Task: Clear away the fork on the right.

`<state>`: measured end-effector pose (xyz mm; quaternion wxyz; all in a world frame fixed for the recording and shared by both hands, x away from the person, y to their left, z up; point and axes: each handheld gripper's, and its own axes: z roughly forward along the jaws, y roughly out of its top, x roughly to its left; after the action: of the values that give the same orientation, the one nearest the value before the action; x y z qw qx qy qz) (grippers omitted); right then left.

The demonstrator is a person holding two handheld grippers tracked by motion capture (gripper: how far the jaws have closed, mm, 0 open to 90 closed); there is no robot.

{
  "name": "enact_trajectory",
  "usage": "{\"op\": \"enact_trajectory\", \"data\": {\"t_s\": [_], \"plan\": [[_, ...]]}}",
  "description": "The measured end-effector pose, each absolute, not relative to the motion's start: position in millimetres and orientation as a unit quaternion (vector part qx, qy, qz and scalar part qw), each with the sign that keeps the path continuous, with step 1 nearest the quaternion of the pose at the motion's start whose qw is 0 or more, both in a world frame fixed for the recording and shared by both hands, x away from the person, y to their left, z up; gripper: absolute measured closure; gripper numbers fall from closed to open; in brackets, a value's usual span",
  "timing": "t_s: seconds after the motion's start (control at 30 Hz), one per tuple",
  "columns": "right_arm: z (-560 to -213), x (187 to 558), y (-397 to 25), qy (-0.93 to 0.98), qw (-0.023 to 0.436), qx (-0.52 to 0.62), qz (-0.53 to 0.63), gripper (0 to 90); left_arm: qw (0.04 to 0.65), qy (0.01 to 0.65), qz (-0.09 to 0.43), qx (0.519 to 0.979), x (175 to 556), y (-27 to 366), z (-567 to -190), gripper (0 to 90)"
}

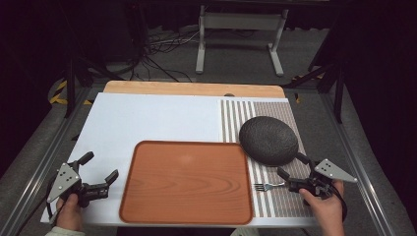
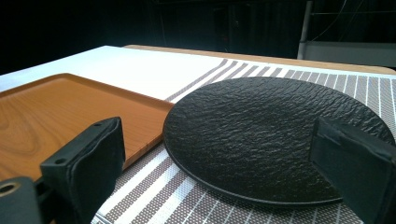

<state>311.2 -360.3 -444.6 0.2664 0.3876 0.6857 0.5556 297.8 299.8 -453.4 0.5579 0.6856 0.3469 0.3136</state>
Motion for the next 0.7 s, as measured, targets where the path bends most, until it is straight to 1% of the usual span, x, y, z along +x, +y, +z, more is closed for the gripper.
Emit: {"op": "enact_trajectory", "data": {"t_s": [0.7], "plan": [[-445.7, 311.6, -356.7, 0.695, 0.261, 0.381, 0.551, 5.1, 0.551, 0.348, 0.310, 0.692, 298.9, 298.8, -454.5, 0.2]]}}
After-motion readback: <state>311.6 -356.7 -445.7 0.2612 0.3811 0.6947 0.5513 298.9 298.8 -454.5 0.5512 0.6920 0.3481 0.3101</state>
